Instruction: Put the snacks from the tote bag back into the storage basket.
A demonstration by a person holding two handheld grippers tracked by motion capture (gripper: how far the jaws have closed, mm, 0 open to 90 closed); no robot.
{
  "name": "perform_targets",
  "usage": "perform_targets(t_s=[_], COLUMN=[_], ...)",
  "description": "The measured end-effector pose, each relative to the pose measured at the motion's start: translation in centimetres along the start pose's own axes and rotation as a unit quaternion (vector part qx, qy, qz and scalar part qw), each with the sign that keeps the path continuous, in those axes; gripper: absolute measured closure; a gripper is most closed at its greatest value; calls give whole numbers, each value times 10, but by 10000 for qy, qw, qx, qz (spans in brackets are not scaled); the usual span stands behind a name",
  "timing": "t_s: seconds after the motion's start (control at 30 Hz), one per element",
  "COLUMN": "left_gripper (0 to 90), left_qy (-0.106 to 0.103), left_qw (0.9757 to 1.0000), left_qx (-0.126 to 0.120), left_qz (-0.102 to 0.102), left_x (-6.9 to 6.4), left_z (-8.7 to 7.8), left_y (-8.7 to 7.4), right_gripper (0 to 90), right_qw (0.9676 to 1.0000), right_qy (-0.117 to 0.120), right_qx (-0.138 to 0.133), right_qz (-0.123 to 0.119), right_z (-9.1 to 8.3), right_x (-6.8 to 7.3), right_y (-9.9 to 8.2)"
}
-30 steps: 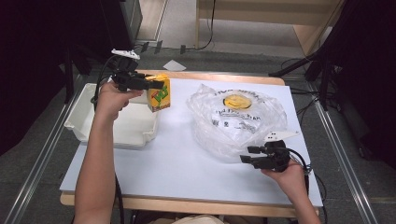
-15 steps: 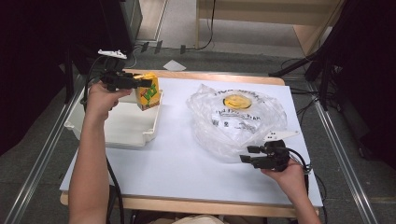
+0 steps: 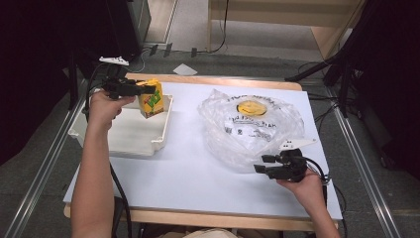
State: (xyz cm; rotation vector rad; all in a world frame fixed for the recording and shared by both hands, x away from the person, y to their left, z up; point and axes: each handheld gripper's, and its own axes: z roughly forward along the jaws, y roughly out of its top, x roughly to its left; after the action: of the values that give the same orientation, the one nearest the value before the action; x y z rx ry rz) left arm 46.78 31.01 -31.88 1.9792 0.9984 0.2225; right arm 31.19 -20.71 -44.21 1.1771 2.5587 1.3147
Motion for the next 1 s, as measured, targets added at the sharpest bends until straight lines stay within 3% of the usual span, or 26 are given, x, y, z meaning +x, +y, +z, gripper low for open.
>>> perform_targets(t_s=[0.07,0.4,0.67,1.0], left_gripper=[528,528,528,528], left_qy=[98,171,314,345], left_qw=[9999,9997,9994,9990], left_qx=[29,52,46,112], left_qz=[23,-143,-116,-264], left_x=[1,13,12,19], left_z=[1,10,21,35], left_y=[-1,-12,-22,-33], right_gripper=[454,454,454,456], right_qw=[10000,10000,10000,10000], right_qy=[-1,-4,-7,3], right_qx=[-2,-8,4,4], right_qz=[-1,-14,-11,-6], right_z=[0,0,0,0], right_x=[0,0,0,-1], right_y=[0,0,-1,0])
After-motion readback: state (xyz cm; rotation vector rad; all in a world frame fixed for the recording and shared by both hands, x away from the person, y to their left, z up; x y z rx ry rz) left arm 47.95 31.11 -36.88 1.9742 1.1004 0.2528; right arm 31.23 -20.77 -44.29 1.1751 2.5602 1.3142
